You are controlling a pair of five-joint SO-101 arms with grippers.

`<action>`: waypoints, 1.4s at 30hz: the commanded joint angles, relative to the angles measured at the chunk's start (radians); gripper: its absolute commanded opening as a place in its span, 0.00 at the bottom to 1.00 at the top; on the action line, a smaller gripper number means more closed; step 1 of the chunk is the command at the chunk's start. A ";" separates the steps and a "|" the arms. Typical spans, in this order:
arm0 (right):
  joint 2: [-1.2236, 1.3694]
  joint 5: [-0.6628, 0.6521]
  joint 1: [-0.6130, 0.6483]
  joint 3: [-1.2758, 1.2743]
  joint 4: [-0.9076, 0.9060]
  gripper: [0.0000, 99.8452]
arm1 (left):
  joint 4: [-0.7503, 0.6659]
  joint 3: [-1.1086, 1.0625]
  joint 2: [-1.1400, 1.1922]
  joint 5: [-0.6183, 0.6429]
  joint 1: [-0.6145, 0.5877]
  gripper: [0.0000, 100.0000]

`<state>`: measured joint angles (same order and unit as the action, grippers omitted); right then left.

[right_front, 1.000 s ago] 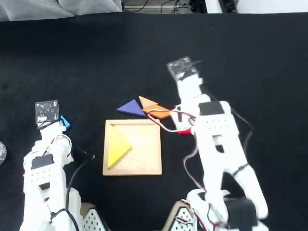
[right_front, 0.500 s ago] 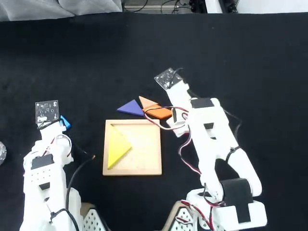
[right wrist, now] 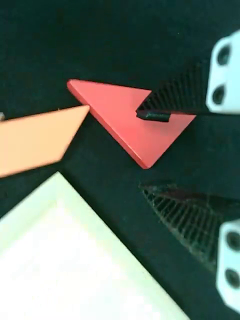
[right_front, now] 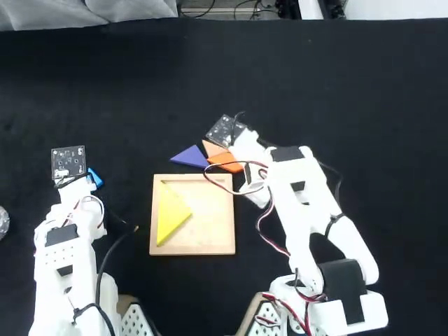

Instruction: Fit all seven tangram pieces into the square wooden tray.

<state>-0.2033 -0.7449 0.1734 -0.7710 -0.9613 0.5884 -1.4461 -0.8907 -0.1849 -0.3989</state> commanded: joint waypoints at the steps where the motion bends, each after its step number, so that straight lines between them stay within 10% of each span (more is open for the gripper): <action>1: -0.002 -0.046 -0.034 -0.005 0.017 0.21 | -0.009 0.004 -0.012 -0.006 -0.002 0.03; 36: -0.012 -0.222 0.003 -0.091 0.064 0.10 | -0.009 0.004 -0.012 -0.006 -0.002 0.03; 42: -0.012 -0.170 -0.006 -0.047 -0.003 0.21 | -0.009 0.004 -0.012 -0.006 -0.002 0.03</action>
<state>-0.2064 -0.9352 0.1703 -0.8631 -0.9198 0.5884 -1.4461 -0.8907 -0.1849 -0.3989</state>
